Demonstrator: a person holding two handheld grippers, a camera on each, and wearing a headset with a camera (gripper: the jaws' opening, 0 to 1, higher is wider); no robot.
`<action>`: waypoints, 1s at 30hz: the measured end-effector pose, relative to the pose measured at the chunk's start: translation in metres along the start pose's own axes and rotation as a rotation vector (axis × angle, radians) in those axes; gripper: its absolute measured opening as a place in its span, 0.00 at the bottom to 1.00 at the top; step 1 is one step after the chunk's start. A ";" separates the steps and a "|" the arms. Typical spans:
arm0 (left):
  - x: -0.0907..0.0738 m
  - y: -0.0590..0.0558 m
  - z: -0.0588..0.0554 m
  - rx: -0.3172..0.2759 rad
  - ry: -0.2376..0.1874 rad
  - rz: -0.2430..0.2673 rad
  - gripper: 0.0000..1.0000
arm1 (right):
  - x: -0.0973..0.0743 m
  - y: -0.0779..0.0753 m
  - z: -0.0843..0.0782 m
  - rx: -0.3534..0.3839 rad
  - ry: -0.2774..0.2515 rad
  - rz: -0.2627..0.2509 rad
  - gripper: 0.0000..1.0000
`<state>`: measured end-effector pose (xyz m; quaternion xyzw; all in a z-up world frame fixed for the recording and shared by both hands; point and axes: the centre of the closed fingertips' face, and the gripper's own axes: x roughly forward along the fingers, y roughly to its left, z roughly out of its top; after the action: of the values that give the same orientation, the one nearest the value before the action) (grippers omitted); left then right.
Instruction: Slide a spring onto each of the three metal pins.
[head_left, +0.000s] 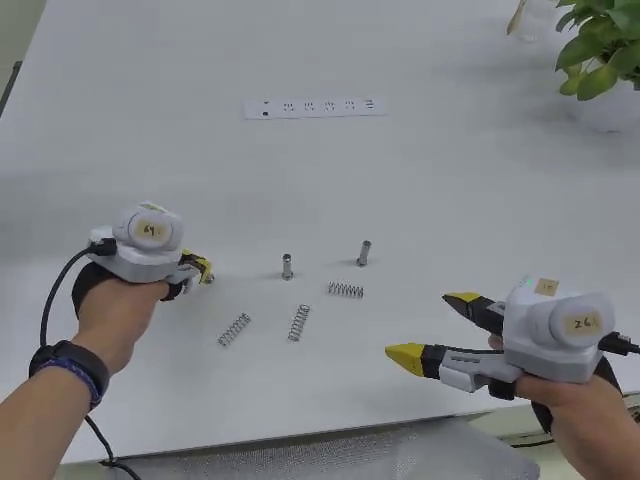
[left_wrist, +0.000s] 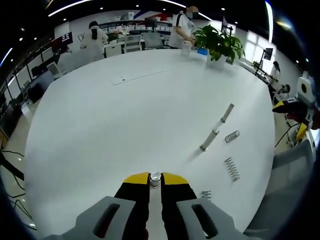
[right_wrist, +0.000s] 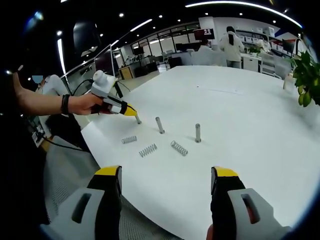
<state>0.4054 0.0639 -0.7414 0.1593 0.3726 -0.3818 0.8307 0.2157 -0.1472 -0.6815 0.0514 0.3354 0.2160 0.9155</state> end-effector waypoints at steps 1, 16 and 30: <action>0.000 0.000 0.000 0.001 -0.001 0.000 0.00 | 0.000 0.000 0.000 0.000 0.000 -0.001 0.72; 0.004 -0.002 -0.009 -0.007 0.025 -0.011 0.07 | 0.000 0.001 -0.001 -0.006 0.011 0.000 0.71; -0.007 0.001 -0.023 -0.051 0.044 -0.015 0.13 | 0.002 0.003 -0.001 -0.005 0.012 0.009 0.71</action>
<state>0.3921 0.0803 -0.7517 0.1437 0.4016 -0.3749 0.8231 0.2152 -0.1434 -0.6831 0.0492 0.3399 0.2213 0.9127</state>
